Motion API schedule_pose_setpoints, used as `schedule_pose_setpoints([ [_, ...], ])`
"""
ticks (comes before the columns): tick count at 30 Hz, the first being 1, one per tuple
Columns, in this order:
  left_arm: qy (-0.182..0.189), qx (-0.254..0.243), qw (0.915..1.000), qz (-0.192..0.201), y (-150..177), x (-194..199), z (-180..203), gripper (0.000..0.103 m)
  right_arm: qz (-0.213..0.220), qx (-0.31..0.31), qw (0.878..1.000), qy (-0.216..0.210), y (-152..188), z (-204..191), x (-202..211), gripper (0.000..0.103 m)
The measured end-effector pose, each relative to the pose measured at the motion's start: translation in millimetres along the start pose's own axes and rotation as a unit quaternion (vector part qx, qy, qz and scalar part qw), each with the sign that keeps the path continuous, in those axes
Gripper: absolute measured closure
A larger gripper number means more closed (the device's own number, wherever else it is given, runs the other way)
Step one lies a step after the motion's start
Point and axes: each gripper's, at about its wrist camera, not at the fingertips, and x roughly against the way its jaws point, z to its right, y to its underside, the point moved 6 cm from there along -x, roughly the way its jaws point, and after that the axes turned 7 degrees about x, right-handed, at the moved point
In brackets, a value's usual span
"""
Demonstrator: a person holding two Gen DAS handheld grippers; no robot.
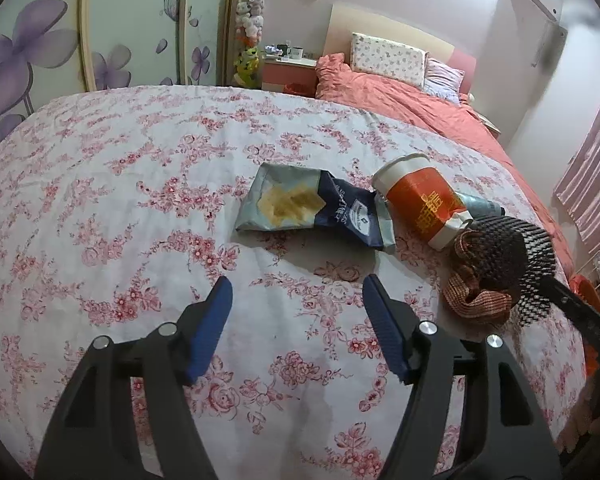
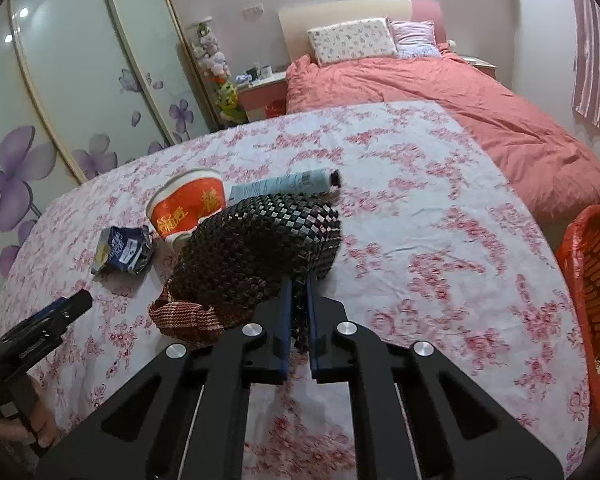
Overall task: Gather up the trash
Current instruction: 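Grasp the checkered black-and-white mesh with the right tool while the left tool grasps the blue snack bag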
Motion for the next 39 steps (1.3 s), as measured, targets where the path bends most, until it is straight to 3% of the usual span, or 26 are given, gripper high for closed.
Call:
schedule_pose_setpoints([
  [7,-0.002,-0.002,1.0,0.004,-6.7,-6.1,12.3,0.029,0.038,-0.034,0.998,0.041,-4.2,38.7,26.0,0.097],
  [11,-0.003,-0.002,1.0,0.008,-15.6,-14.3,22.7,0.023,0.031,-0.055,0.995,0.073,-0.6,62.7,25.2,0.097],
  [16,-0.019,-0.003,0.9998,0.008,-24.8,-27.5,33.2,0.019,0.025,-0.056,0.995,0.077,4.4,69.1,20.4,0.097],
  [23,-0.067,0.008,0.9977,0.007,-44.6,-48.7,32.0,0.015,0.021,-0.055,0.995,0.076,7.7,74.0,17.5,0.097],
  [30,-0.108,-0.034,0.9935,0.001,-47.4,-67.6,41.9,0.014,0.014,-0.054,0.996,0.074,11.5,75.5,14.0,0.097],
  [39,-0.081,-0.047,0.9955,-0.016,-26.1,-58.1,18.0,0.018,0.013,-0.057,0.996,0.073,11.1,77.8,12.9,0.097],
])
